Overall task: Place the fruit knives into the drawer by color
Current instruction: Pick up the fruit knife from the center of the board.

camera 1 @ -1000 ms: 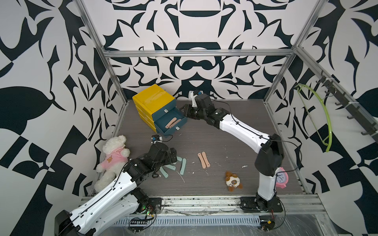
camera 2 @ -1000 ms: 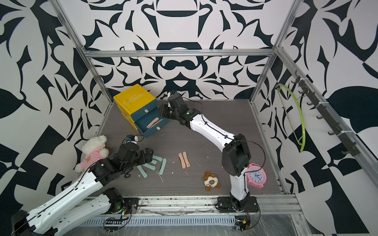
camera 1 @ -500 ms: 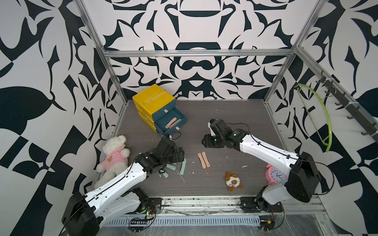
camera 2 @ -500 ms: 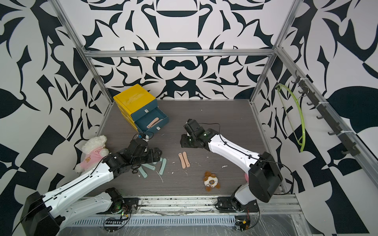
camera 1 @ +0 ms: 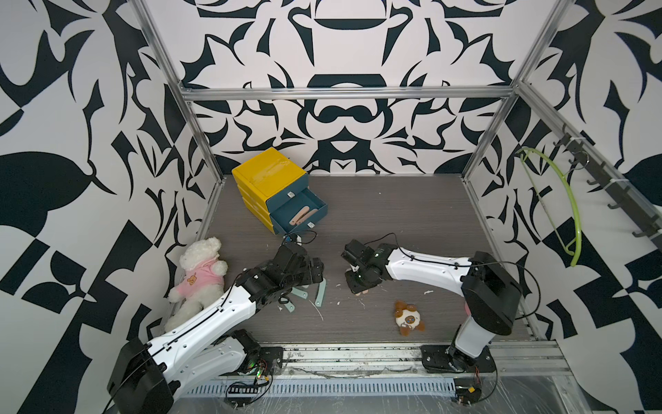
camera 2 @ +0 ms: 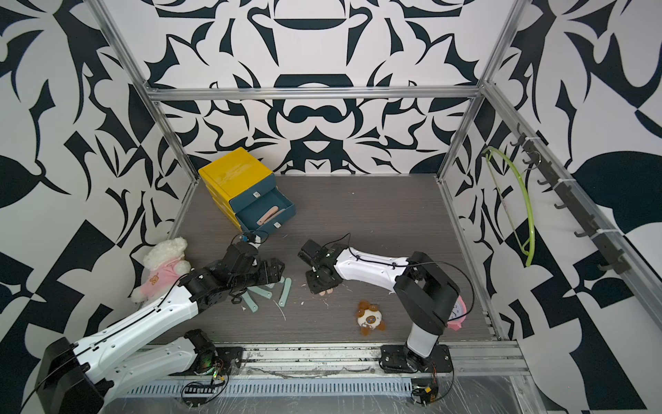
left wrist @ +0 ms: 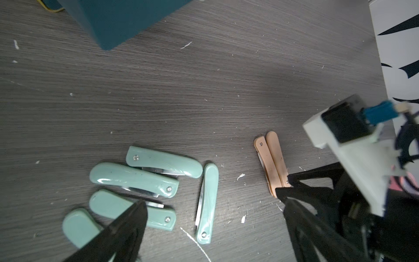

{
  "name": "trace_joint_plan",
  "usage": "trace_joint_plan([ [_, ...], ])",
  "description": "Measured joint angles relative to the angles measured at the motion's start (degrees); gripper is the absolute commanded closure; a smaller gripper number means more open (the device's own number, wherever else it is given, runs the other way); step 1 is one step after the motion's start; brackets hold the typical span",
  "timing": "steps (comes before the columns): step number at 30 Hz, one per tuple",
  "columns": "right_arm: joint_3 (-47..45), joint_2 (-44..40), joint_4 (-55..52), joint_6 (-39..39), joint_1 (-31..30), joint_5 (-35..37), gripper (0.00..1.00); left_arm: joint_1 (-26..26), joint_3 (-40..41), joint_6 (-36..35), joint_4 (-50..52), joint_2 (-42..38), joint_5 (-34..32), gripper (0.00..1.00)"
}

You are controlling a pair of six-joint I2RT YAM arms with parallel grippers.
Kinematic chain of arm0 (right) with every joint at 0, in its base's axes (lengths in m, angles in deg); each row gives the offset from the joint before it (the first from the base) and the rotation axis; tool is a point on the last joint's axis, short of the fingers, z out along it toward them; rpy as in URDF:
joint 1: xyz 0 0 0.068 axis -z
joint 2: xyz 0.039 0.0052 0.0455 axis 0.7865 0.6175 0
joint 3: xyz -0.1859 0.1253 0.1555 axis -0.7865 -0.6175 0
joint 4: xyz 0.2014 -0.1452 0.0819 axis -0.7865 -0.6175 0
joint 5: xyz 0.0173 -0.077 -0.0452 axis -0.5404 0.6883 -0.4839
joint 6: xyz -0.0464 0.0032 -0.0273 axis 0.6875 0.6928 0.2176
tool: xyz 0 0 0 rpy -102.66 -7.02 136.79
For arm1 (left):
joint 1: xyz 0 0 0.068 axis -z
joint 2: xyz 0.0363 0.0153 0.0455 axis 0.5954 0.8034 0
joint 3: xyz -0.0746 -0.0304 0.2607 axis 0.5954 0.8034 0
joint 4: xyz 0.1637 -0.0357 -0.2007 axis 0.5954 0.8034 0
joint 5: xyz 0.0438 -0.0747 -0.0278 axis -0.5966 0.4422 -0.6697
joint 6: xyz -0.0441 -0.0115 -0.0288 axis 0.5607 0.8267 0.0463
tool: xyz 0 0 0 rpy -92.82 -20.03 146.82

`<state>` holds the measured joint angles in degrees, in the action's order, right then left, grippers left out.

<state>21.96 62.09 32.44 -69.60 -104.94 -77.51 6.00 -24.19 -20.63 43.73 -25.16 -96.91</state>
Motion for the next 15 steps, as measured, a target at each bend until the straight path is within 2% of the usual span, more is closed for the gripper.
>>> trace_joint_plan([
  [4,0.00,-0.04,-0.17,-0.24,-1.03,-0.55,0.58,0.00,0.11,-0.24,0.57,-2.05,-0.81,0.01],
  [15,-2.80,-1.07,-1.79,-2.47,-2.73,-2.05,0.57,0.00,0.68,-0.68,0.72,-2.73,-1.75,0.01],
])
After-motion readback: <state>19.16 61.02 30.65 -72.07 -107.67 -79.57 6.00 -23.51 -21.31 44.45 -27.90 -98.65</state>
